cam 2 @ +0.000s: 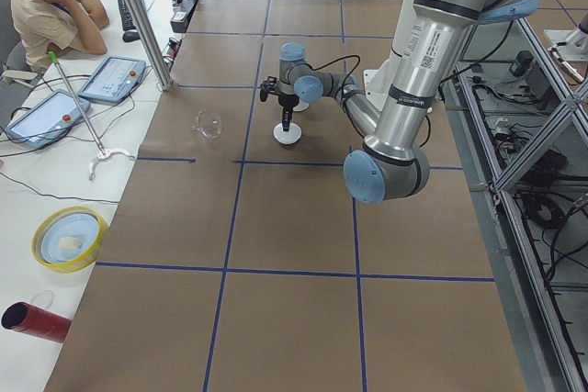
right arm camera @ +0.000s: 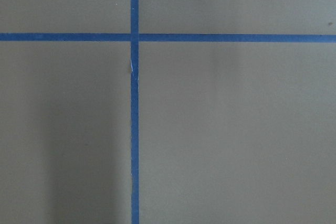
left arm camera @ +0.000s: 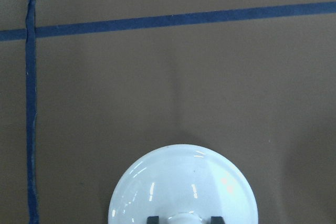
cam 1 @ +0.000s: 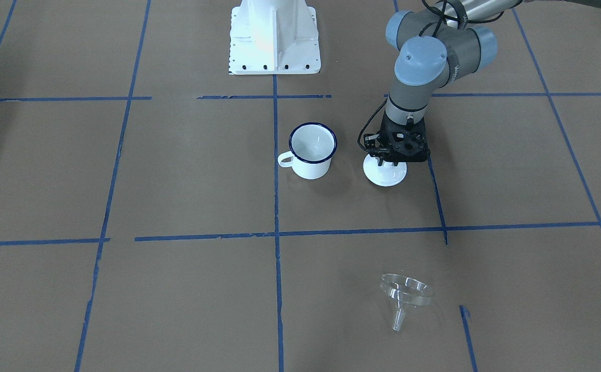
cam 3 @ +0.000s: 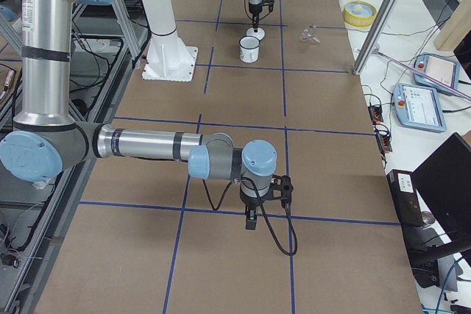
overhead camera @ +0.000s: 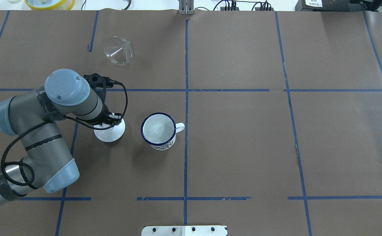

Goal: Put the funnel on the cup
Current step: 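Set the lid on the table beside the mug and open the left gripper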

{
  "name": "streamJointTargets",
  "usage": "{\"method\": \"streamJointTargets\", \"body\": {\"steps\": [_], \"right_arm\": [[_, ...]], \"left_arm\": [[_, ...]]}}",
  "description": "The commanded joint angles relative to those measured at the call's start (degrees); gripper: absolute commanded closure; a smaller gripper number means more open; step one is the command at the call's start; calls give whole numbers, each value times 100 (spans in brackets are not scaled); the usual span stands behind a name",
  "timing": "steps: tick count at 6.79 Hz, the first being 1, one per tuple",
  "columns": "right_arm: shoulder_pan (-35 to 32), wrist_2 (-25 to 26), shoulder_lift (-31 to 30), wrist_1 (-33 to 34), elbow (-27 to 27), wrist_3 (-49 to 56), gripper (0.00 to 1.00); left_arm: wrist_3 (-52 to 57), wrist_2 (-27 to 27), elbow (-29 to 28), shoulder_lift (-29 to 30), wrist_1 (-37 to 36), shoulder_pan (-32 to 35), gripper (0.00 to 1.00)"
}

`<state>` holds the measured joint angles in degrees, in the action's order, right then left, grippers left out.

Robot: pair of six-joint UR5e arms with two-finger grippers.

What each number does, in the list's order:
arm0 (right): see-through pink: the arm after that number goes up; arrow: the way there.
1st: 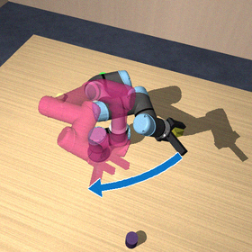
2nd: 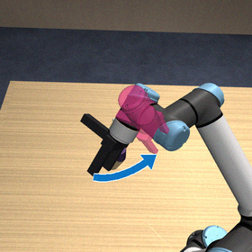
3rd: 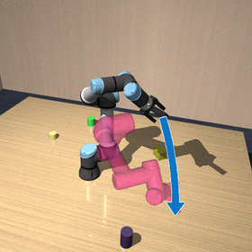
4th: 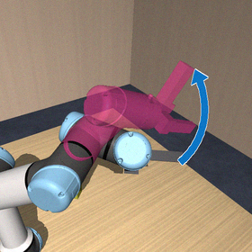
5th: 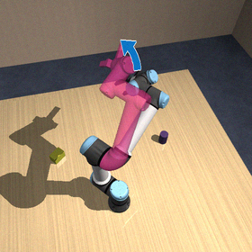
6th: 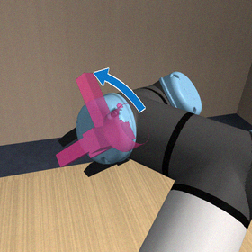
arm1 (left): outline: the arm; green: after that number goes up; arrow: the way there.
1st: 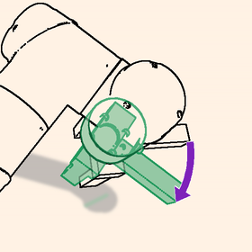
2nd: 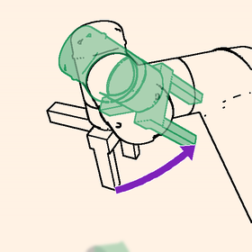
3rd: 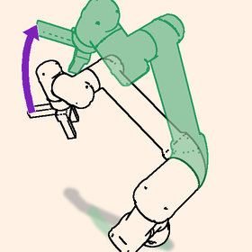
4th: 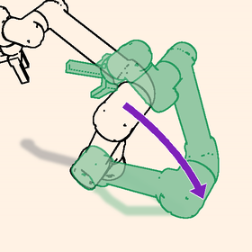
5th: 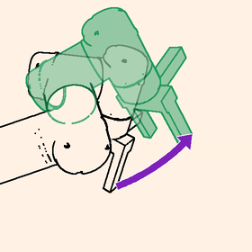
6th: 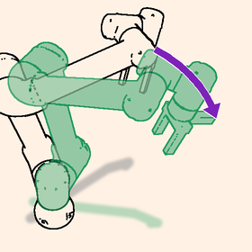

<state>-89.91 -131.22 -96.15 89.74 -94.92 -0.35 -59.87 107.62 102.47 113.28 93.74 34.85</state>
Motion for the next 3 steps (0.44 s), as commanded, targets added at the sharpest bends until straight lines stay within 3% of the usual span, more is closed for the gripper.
{"method": "streamJointTargets", "body": {"steps": [1, 2, 3], "right_arm": [[0, 0, 0, 0, 0, 0, 0], [0, 0, 0, 0, 9, 0, 0], [0, 0, 0, 0, 0, 0, 0]], "left_arm": [[-7, -4, -8, 2, 3, -48, 20], [-50, 5, 45, 2, -5, -48, 0], [-94, 5, 306, 10, -49, -31, 0]]}}
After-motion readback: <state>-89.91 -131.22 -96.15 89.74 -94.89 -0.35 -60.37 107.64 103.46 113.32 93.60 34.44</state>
